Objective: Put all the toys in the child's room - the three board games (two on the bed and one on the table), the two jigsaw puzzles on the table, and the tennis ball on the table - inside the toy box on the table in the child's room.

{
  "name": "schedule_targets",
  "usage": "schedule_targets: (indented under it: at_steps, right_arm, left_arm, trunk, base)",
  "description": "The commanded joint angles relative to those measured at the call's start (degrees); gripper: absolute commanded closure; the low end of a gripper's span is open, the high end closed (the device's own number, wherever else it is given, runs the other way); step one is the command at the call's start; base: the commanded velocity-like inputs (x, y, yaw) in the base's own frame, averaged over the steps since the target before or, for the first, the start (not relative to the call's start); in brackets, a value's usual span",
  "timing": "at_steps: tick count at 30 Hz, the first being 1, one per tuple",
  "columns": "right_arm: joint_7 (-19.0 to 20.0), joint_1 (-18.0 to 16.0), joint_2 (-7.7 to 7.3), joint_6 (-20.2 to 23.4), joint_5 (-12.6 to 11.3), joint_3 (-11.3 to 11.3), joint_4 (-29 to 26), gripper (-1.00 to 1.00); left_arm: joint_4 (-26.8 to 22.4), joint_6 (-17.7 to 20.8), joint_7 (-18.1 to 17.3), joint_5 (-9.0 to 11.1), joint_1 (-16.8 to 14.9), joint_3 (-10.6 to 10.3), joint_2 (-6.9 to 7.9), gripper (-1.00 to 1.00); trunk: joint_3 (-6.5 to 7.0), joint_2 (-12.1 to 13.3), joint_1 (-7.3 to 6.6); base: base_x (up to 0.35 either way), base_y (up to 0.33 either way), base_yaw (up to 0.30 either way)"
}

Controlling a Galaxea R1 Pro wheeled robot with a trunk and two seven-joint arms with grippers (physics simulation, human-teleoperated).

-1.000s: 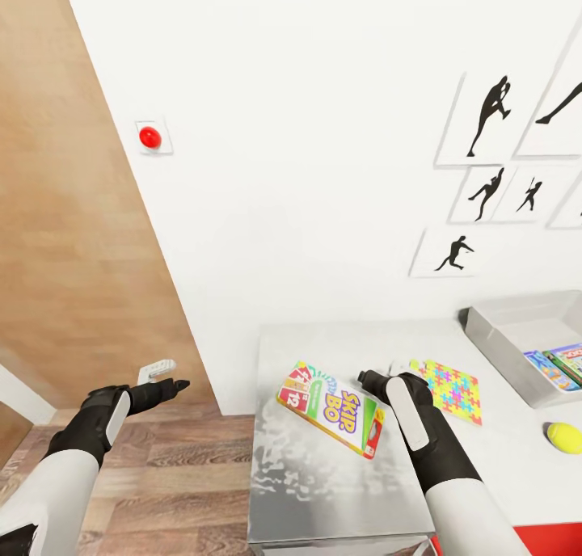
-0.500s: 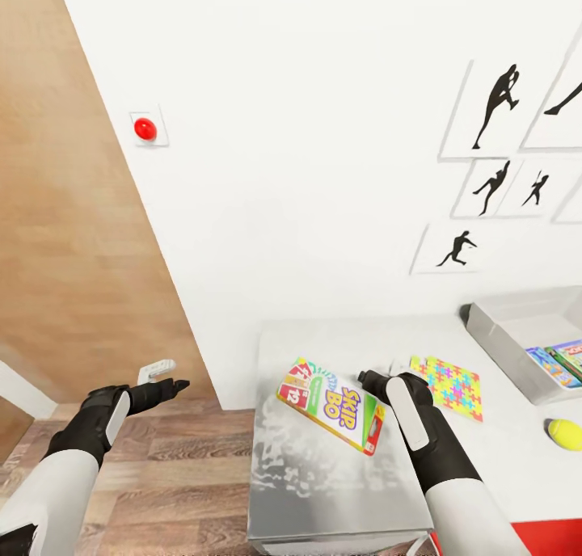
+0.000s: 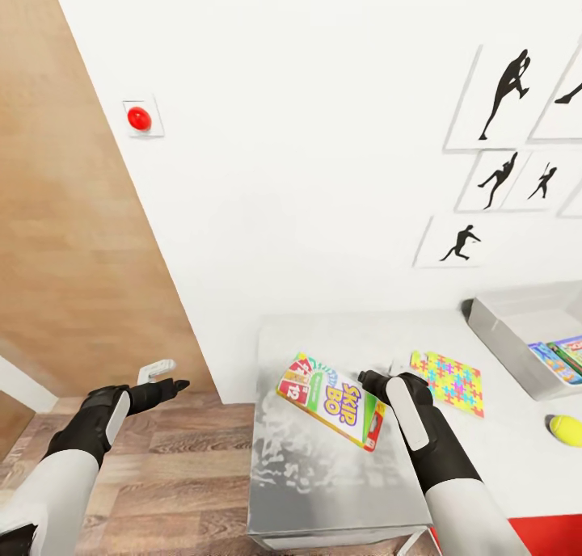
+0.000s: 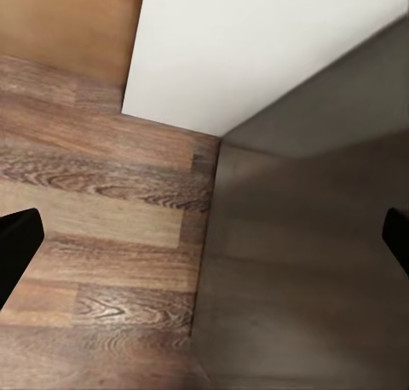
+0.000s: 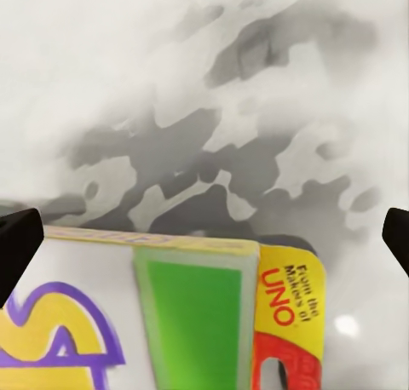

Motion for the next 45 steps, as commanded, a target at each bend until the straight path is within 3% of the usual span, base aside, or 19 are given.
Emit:
schedule_targets:
  at_steps: [1, 11, 45]
  right_arm:
    - [-0.5, 0.0, 0.03, 0.1, -0.6, -0.1, -0.1, -1.0]
    - [-0.5, 0.0, 0.02, 0.0, -0.6, -0.1, -0.1, -1.0]
    - [-0.5, 0.0, 0.11, 0.0, -0.6, -0.1, -0.1, -1.0]
  left_arm:
    - [-0.1, 0.4, -0.3, -0.1, -0.1, 0.3, -0.04, -1.0]
    - [-0.1, 0.4, -0.3, -0.1, -0.1, 0.3, -0.03, -1.0]
    - [-0.1, 0.4, -0.4, -0.1, -0.1, 0.3, 0.02, -1.0]
  trunk:
    - [-0.21, -0.1, 0.03]
    - [-0.91, -0.1, 0.03]
    - [-0.97, -0.1, 0.03]
  base:
    - [0.0, 0.0, 0.0]
    - [0.0, 0.0, 0.0]
    - [0.0, 0.024, 0.0]
